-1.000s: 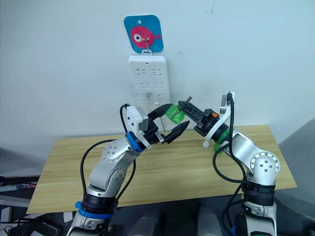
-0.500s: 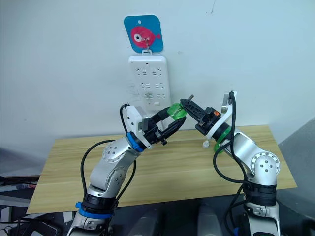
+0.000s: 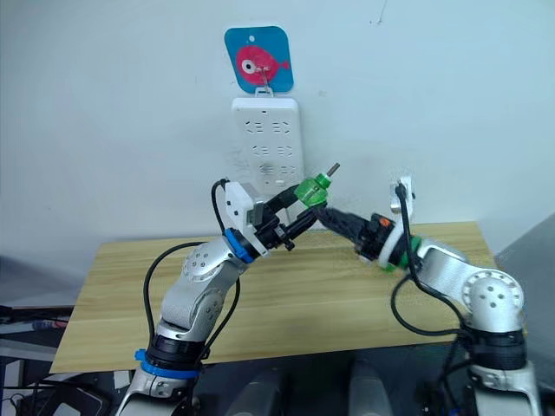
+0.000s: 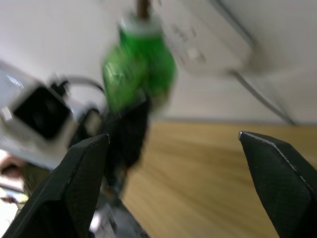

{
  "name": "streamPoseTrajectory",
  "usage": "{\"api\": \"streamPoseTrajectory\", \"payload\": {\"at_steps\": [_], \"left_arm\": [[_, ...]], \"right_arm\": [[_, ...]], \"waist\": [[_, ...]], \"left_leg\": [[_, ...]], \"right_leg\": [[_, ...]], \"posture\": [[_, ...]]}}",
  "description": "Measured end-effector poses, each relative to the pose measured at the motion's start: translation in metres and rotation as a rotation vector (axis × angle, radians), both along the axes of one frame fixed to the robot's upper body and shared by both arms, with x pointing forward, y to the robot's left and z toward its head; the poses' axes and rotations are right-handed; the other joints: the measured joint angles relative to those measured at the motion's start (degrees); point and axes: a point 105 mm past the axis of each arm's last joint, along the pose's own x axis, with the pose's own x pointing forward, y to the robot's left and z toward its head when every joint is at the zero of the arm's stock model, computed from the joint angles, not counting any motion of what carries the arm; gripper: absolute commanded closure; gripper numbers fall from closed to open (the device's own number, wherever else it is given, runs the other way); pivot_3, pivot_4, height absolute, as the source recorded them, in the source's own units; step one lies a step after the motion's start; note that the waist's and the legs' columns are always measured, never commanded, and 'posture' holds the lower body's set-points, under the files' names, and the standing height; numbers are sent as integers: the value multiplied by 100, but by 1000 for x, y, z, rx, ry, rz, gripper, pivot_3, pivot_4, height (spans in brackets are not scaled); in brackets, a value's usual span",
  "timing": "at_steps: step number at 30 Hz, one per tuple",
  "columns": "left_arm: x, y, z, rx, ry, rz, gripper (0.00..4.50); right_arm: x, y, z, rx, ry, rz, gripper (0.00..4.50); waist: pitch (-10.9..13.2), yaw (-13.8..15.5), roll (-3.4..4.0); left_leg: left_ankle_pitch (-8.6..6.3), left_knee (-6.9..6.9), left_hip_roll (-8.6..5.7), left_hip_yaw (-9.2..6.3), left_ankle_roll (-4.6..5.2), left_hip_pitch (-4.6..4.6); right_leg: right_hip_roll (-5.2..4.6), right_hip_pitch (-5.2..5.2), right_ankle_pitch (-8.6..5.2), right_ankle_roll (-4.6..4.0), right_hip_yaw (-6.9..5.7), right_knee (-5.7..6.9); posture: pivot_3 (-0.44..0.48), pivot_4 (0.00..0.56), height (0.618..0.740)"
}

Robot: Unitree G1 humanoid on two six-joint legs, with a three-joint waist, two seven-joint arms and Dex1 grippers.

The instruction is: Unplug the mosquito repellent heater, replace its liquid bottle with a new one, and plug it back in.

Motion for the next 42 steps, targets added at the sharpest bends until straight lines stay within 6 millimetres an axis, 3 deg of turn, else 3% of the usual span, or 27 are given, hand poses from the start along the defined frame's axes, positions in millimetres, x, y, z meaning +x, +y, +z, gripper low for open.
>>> {"api": "streamPoseTrajectory", "payload": {"at_steps": [3,8,13,20,26,42], "left_arm": [[-1,6,-4,11,1,8,2279],[-3,10,-15,14,33,16,2279],[-4,5,-16,3,38,12,2279],[-8,10,-15,5,29,32,2279],[-13,13,-17,5,29,51,2279],[-21,10,-22,42,52,36,2279]], "right_arm": [[-9,-40,-19,-267,23,-11,20],[-4,-113,-53,-782,-11,-76,20],[8,-150,-87,-935,55,-136,20],[26,-174,-107,-1021,110,-170,20],[37,-179,-116,-1043,134,-155,20],[37,-194,-142,-1030,268,-100,20]], "waist": [[4,4,1],[9,-32,-5],[13,-18,-11],[15,46,-10],[15,132,-11],[19,246,-11]], "left_leg": [[-2,1,2,16,4,2],[-2,2,6,24,3,15],[-1,3,4,20,2,14],[-1,2,2,13,2,13],[-1,2,3,12,1,14],[-1,1,2,10,0,14]], "right_leg": [[1,6,-1,1,-5,-1],[3,17,-5,8,-7,-1],[-1,17,-4,8,-2,-3],[-2,15,-4,7,-3,-5],[-2,15,-4,8,-1,-5],[-2,14,-3,8,1,-6]], "posture": [[69,226,740],[71,228,740],[103,225,740],[135,223,740],[152,224,740],[174,237,740]]}}
